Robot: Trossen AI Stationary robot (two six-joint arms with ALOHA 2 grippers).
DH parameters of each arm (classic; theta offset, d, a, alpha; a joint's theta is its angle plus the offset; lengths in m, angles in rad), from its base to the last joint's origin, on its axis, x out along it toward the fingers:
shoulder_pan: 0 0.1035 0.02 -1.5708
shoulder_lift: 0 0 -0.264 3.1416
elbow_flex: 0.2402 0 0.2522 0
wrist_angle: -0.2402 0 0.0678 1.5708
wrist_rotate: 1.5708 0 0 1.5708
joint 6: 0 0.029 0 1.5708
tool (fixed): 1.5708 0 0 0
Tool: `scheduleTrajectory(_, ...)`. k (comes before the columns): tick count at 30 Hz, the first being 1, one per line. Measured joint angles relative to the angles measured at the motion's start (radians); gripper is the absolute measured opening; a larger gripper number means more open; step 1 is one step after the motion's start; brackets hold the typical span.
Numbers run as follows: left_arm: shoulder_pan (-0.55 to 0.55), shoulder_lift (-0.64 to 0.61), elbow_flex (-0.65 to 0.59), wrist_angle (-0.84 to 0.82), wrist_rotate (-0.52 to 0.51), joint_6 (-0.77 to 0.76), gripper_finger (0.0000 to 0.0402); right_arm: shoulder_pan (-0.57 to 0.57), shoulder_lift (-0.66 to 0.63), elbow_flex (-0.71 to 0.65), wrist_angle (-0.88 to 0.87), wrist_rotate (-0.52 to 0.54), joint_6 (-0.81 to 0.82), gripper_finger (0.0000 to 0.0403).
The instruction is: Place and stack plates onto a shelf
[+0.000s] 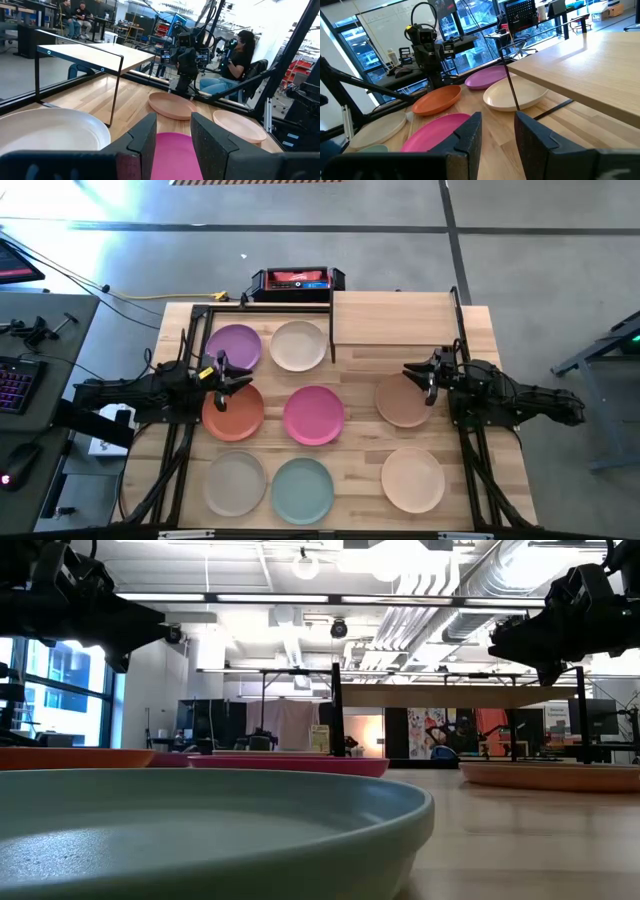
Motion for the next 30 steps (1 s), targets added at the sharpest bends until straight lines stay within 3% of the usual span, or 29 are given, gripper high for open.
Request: scheduleTrajectory(30,0.004,0.000,0.000,0.000,-0.014,0.000,0.0110,0.000,0.000,0.000,0.000,0.000,0.000,0.0099)
